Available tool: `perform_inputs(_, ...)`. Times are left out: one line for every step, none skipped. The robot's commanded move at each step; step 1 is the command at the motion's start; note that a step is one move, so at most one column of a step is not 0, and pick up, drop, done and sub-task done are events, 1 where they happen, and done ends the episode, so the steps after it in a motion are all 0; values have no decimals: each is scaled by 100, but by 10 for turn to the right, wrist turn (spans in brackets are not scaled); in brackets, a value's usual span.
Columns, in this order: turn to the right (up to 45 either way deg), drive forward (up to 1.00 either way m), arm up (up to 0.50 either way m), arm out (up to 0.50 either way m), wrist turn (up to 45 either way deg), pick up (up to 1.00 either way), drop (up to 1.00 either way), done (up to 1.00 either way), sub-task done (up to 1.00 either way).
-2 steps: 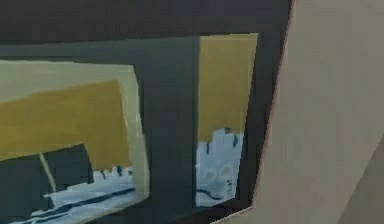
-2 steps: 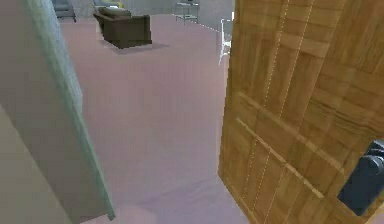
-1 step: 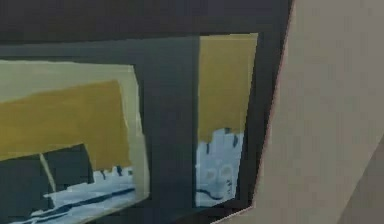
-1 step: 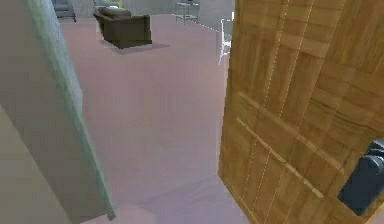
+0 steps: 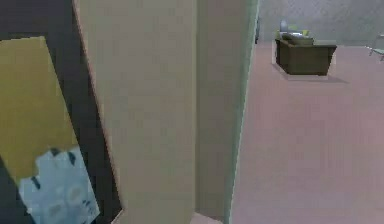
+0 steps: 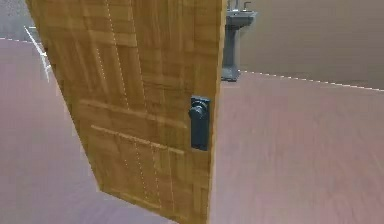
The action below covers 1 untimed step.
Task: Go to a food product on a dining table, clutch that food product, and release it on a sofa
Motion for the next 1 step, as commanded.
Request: perform_inputs(300,0,0,0,0,0,0,0,0)
